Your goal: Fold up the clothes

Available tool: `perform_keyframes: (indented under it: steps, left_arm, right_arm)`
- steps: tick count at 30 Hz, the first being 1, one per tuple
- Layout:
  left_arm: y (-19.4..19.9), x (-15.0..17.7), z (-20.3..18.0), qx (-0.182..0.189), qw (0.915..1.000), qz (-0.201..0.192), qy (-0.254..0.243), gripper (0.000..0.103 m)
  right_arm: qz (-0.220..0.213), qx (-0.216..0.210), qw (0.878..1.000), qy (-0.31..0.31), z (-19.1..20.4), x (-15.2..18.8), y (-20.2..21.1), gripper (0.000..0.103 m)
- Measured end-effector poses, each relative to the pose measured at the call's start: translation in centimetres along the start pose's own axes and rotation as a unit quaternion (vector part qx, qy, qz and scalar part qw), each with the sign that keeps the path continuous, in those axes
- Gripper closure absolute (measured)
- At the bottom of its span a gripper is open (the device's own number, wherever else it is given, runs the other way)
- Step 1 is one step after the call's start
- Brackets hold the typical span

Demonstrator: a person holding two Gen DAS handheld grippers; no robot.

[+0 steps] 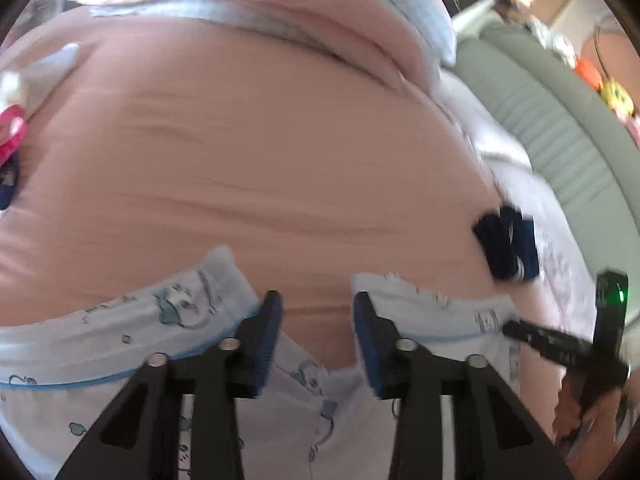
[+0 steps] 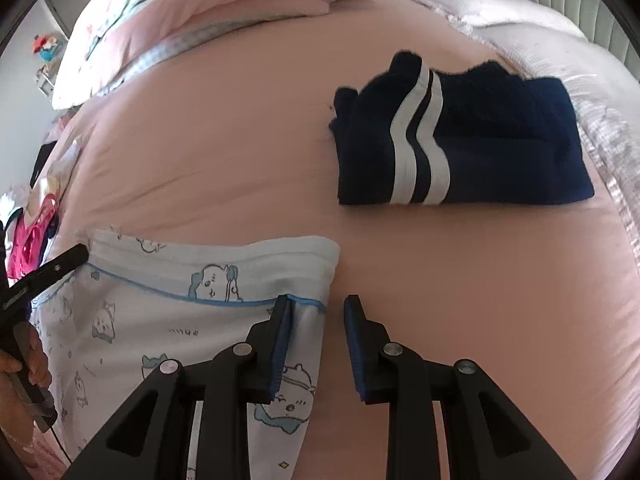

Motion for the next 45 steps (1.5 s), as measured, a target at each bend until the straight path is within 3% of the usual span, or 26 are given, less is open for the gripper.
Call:
perform_keyframes:
  steps: [2, 4, 7, 12, 18, 19, 22, 26, 29, 33, 38, 45]
  left_arm:
    - [0.7, -0.2, 0.3, -0.025, 0.9995, -0.019, 0.0, 0.071]
    - [-0.8, 0.4, -0.9, -0.059, 0.9976, 0.004, -0.034, 0.072]
    - [-2.3, 1.5, -3.2, -0.075, 0.9913, 0.039, -0.101, 0.072]
    - [-0.8, 3.0, -7.1, 0.008, 0.9804, 0.041, -0.193, 0.072]
    - [-0.8, 4.8, -8.6, 0.01, 0.9605, 0.063, -0.271, 0.071]
    - [-0.7, 5.1, -8.8, 0.008, 0.9582, 0.064, -0.279, 0.072]
    - [-0.7, 5.5, -9.7, 0.02, 0.9528, 0.062, -0.296, 0.088]
    - [-1.6, 6.0, -11.6, 0.033, 0.9456, 0.06, -0.318, 0.088]
    - [-2.0, 6.9, -10.8, 0.037, 0.941, 0.091, -0.324, 0.087]
    - [-2.7, 7.8, -10.9, 0.028, 0.9354, 0.09, -0.341, 0.087]
    - [-1.9, 8.7, -10.9, 0.045, 0.9268, 0.085, -0.363, 0.087]
    - [-3.5, 8.2, -11.4, 0.019, 0.924, 0.075, -0.374, 0.086]
  right_arm:
    - [-0.019, 0.012, 1.0, 0.015, 0.7, -0.1, 0.8, 0.077]
    - [-0.027, 0.035, 0.999, 0.029, 1.2, 0.0, 1.1, 0.077]
    - [-0.022, 0.065, 0.997, 0.038, 0.8, 0.3, 1.3, 0.077]
    - [-0.012, 0.063, 0.997, 0.033, 2.8, -0.2, 0.2, 0.077]
    - [-0.012, 0.056, 0.997, 0.043, 2.6, 0.0, 0.5, 0.077]
    - [-0.01, 0.053, 0.998, 0.041, 2.6, 0.1, 0.5, 0.077]
    - [-0.006, 0.046, 0.998, 0.04, 2.9, 0.1, 0.3, 0.077]
    - [-0.012, 0.036, 0.998, 0.049, 0.6, 0.4, 1.6, 0.077]
    - [-0.013, 0.018, 0.998, 0.066, 1.0, 0.7, 1.9, 0.077]
    - [-0.005, 0.049, 0.996, 0.069, 1.0, 0.9, 1.0, 0.076]
    - [0.002, -0.007, 1.0, 0.004, -1.0, 0.6, 0.2, 0.069]
    - [0.004, -0.042, 0.999, 0.005, -0.4, 0.7, 0.4, 0.065]
Point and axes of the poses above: each gripper's, at about its wrist camera, not at the fingertips, and y roughly against the way its jaws point, z to its left, x to its underside, the point moved 2 cm from there along -y, roughly the way its jaws point, and after that the axes turned 2 degrees about y, right-handed, at the moved point
